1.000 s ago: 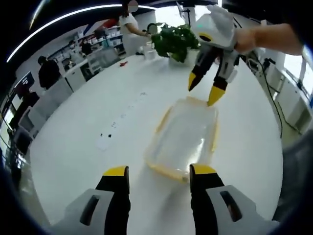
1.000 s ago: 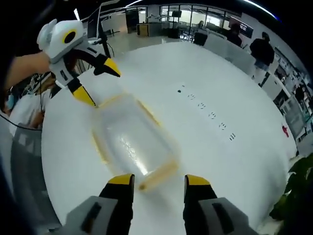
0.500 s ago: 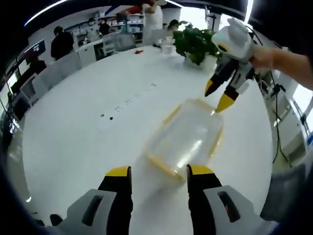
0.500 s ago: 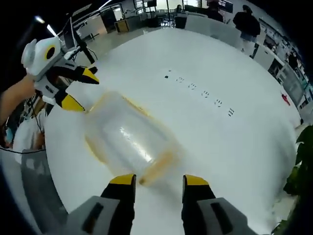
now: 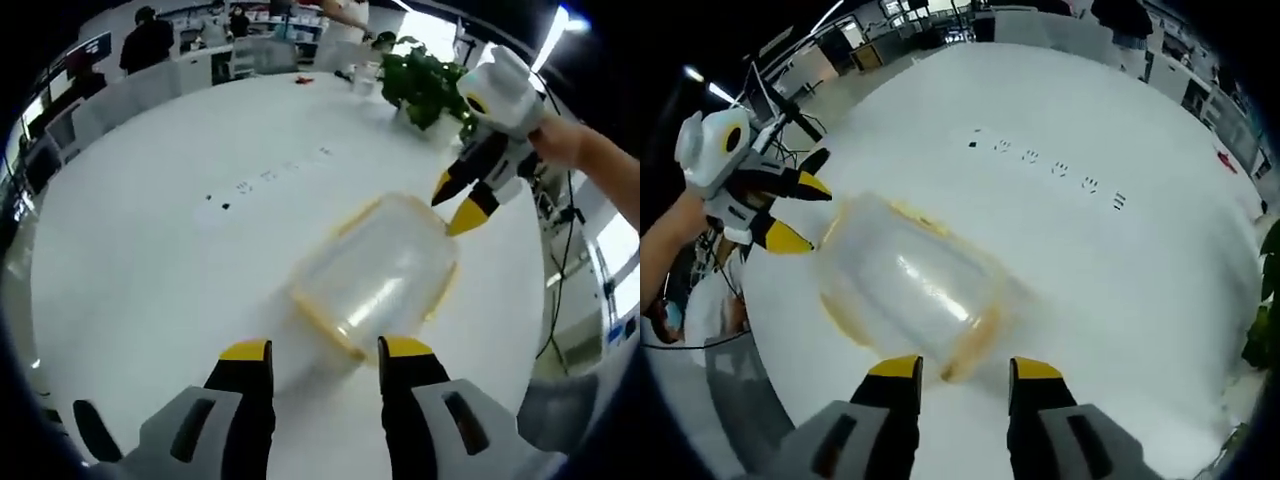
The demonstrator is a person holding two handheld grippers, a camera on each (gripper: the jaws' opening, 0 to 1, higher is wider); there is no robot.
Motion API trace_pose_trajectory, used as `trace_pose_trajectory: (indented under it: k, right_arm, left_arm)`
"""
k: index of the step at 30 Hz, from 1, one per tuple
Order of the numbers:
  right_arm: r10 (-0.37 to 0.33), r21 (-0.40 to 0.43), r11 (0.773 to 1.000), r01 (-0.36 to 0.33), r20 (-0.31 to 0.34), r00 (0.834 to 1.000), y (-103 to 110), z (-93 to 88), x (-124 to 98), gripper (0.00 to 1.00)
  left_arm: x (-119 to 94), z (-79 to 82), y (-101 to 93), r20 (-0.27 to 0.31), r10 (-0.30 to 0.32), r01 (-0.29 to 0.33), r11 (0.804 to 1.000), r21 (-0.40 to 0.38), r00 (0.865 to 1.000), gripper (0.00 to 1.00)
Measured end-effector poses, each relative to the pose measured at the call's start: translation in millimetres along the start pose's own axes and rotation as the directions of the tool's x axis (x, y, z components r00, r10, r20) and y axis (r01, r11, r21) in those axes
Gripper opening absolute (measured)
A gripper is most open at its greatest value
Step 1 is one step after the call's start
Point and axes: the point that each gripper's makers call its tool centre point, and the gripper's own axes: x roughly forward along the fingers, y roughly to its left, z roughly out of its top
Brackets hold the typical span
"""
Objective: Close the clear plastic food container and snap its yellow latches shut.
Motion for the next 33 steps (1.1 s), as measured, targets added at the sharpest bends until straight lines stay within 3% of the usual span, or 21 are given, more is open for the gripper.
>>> trace_pose_trajectory:
  k: [3, 11, 17, 23, 33]
  right_arm:
    - [0.014, 0.021, 1.000, -0.014, -0.004, 1.000, 2.4, 0.6, 0.8, 0.32]
    - [0.034, 0.053, 0.998, -0.033, -0.005, 0.999, 4.1, 4.7, 3.8, 0.32]
    - [0.056, 0.070, 0.996, -0.057, 0.014, 0.998, 7.5, 7.5, 5.6, 0.31]
    - [0.054, 0.036, 0.998, -0.055, 0.035, 0.998, 8.1, 10.8, 6.1, 0.31]
    - [0.049, 0.012, 0.999, -0.049, 0.038, 0.998, 10.5, 12.2, 6.6, 0.30]
  left_arm:
    - [2.5, -5.2, -3.1, -0.032, -0.025, 0.023, 0.997, -0.068, 0.999, 0.38]
    - [9.5, -7.3, -5.3, -0.057, -0.038, 0.032, 0.994, -0.107, 0.998, 0.34]
    - [12.2, -2.0, -8.6, -0.046, -0.054, 0.048, 0.992, -0.119, 0.997, 0.33]
    - [15.4, 2.6, -12.6, -0.031, -0.061, 0.057, 0.992, -0.112, 0.998, 0.29]
    - [19.4, 0.1, -11.5, -0.042, -0.047, 0.043, 0.994, -0.100, 0.998, 0.27]
